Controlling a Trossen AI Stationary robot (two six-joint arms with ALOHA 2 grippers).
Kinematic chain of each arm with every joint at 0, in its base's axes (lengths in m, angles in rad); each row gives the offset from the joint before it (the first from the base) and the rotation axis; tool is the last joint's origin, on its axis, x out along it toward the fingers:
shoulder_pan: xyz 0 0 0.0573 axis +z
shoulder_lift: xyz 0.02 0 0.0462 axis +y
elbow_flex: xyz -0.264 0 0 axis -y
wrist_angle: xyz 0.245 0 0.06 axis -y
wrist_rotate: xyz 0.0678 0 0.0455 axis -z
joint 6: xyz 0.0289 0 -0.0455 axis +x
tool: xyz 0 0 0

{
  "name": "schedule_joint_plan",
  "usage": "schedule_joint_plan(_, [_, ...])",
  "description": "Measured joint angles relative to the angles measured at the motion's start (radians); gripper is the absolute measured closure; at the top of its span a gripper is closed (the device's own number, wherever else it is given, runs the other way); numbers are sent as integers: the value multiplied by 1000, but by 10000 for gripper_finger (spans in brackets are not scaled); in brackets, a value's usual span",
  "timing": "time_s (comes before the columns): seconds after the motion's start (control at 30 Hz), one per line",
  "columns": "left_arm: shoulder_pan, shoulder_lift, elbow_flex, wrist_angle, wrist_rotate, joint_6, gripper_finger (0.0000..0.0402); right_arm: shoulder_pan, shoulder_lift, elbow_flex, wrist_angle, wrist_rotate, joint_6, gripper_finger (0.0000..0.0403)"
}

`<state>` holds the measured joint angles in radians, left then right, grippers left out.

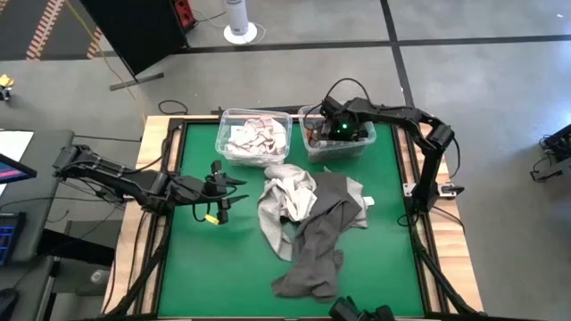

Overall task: Sort towels by color in basket
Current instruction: Put the black striped microfiber towel into the right transparent bin

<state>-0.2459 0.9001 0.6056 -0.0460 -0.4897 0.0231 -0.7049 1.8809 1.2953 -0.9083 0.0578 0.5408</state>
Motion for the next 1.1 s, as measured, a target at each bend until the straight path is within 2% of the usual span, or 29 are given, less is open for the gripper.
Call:
schedule_joint_plan(0.27, [0, 0, 0, 23, 0, 28, 233, 24, 18, -8, 11, 5, -12, 164])
schedule_joint_plan(0.4, [0, 0, 0, 23, -13, 41, 233, 27, 12, 45, -51, 5, -32, 164])
schedule_joint_plan(0.6, [0, 0, 0, 23, -15, 41, 233, 34, 8, 236, -242, 19, -56, 164])
schedule_joint_plan(0.77, [0, 0, 0, 22, -17, 40, 233, 54, 6, 378, -333, 54, -69, 164])
schedule_joint_plan(1.1, [0, 0, 0, 20, -18, 37, 233, 76, 3, 649, -576, 181, -81, 163])
